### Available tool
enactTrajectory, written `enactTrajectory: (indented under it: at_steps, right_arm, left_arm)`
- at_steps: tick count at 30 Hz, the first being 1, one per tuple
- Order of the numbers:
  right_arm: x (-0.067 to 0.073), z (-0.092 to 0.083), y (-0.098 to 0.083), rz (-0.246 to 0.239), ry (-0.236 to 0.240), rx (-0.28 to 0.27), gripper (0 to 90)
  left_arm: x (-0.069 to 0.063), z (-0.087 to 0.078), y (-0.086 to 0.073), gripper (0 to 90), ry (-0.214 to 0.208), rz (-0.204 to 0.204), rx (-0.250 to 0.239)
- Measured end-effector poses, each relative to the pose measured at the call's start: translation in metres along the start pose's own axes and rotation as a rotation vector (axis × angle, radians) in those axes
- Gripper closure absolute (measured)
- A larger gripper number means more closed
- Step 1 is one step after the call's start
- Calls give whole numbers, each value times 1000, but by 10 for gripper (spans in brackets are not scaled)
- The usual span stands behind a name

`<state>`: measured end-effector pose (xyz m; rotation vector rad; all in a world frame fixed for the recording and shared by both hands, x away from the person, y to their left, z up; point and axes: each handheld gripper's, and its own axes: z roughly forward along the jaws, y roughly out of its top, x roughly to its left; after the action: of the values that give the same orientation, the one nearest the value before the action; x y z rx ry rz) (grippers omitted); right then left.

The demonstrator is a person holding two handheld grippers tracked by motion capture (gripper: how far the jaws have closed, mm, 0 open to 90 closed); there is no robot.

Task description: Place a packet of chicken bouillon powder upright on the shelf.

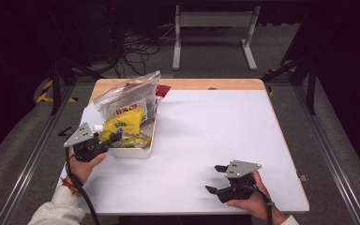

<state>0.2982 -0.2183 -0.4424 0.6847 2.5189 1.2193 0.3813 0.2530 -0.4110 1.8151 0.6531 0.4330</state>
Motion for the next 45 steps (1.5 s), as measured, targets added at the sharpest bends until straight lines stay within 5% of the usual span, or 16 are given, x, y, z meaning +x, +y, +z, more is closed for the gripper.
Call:
enactTrajectory:
  at_steps: [17, 31, 37, 45]
  right_arm:
    - [0, 0, 0, -7, -2, 1, 240]
    - [-1, -5, 2, -18, -19, -13, 237]
    - [-3, -8, 3, -22, -29, -20, 236]
    - [-5, -12, 5, -28, -52, -29, 224]
  left_arm:
    - [-7, -6, 6, 734, 39, 4, -33]
    - [-23, -26, 3, 512, 153, 21, -52]
    - [-30, -25, 0, 349, 217, 27, -18]
    - [-40, -29, -3, 196, 244, 14, -1]
